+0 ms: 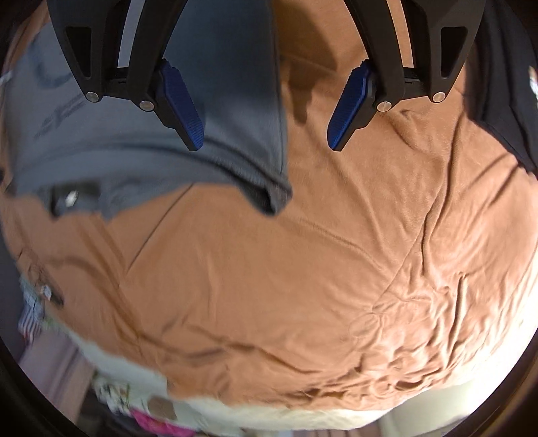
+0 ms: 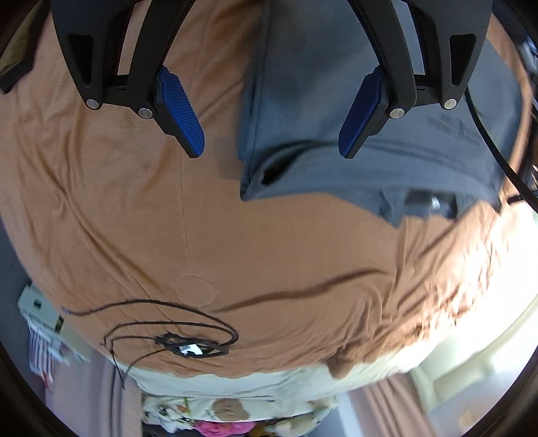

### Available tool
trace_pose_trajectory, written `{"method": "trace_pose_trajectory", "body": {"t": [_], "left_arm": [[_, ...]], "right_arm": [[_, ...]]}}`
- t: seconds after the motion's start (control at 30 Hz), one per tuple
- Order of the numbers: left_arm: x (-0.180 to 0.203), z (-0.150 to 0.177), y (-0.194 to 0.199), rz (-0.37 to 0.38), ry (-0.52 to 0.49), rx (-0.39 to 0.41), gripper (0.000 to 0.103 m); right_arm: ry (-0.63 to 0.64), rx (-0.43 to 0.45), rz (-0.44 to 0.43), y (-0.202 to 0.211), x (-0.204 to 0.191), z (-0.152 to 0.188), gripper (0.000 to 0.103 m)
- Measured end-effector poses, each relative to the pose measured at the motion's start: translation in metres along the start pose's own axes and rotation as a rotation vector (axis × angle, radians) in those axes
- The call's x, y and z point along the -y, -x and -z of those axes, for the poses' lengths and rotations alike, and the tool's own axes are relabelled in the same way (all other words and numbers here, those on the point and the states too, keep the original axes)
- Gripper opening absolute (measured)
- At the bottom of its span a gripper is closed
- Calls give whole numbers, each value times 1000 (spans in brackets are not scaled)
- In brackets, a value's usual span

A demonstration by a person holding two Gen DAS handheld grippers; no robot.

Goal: Fold small clothes
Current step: 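Pinch and press the new folded edge flat with both tools, then release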

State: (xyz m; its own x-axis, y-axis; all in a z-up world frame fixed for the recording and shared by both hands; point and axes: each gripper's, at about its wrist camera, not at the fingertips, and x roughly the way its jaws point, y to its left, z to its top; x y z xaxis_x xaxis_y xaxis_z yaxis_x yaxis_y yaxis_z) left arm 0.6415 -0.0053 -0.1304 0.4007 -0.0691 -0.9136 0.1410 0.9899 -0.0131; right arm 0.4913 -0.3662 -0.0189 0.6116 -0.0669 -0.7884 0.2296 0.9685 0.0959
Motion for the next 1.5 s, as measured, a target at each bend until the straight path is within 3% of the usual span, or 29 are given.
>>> {"method": "trace_pose_trajectory", "body": {"t": [0.33,0.57,0.77,0.97,1.1,1.23,1.3,1.4,1.5], "left_arm": [[16,4,-43,-190,-153,-76,78],[17,-30,-59,-232,-129,-49,78],[13,-50,-71,-258,-75,-38,78],[2,-54,-67,-219,0,-15,77],[-15,-51,-53,-149,51,17,70],[-30,-46,-41,-76,85,34,68],[-30,-44,-40,-56,71,29,68],[-29,-41,-42,-44,65,11,54],[-23,-39,-49,-41,72,2,51]], "right_arm": [[212,-152,168,-45,-39,4,82],[194,-140,234,-72,-46,-26,82],[135,-133,223,-99,-31,-54,82],[-17,-95,266,-115,-2,-75,81],[-101,-57,198,-108,17,-75,73],[-101,-46,131,-99,22,-65,69],[-100,-56,52,-99,25,-60,69],[-35,-64,28,-101,20,-54,67],[-15,-96,18,-112,16,-50,50]]}}
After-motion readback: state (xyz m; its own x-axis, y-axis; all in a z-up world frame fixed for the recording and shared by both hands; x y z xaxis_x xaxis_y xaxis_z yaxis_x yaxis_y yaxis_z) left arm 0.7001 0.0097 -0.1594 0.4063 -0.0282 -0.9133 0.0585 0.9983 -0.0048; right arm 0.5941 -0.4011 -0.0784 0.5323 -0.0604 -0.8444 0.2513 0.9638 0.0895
